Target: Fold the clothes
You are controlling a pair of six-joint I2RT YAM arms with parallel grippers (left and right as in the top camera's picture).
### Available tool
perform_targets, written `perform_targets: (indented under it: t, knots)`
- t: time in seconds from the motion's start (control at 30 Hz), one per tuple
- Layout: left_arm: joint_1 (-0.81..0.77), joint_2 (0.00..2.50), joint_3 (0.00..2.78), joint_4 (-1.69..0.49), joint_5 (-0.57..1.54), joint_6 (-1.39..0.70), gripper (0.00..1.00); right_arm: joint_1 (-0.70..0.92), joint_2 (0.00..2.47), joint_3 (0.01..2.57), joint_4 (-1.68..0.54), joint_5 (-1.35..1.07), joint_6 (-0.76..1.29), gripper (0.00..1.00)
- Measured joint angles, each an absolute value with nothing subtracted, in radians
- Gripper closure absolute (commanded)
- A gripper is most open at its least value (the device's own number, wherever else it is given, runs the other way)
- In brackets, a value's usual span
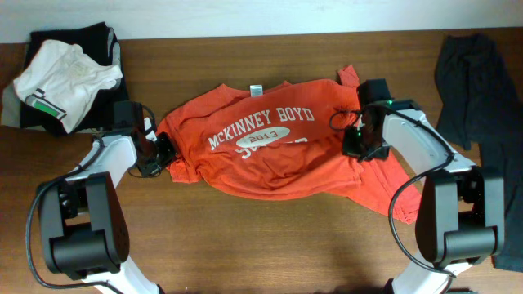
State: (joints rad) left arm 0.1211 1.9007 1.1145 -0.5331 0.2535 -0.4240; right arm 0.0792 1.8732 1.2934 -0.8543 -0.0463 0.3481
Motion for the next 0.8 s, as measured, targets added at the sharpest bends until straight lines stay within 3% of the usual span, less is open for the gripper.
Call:
perform_targets:
  t: [0.27,0.3,0.37,0.4,0.53,0.8]
  knots:
    - [0.121,1.901,1.114,-0.533,0.254,-0.424,0.91,0.079,1.927,1.300,-0.730,-0.091,0.410,0.94]
    - [0.121,1.901,1.114,-0.533,0.254,-0.424,0.91,0.079,1.937,1.300,-0.717,-0.095,0.416,0.85]
    - [0.121,1.901,1.114,-0.533,0.254,-0.424,0.91,0.079,1.952,1.300,-0.694,-0.096,0.429,0.29]
    - [0.121,1.901,1.114,-0.533,0.254,-0.424,0.91,0.079,1.952,1.300,-0.694,-0.096,0.437,0.20]
    - [0.121,1.901,1.114,-0.533,0.253,-0.424,0.91,0.079,1.952,1.302,-0.749,-0.091,0.442,0.18]
    - [0.121,1.901,1.114,-0.534,0.254,-0.424,0.91,0.057,1.895,1.489,-1.094,-0.088,0.441,0.14]
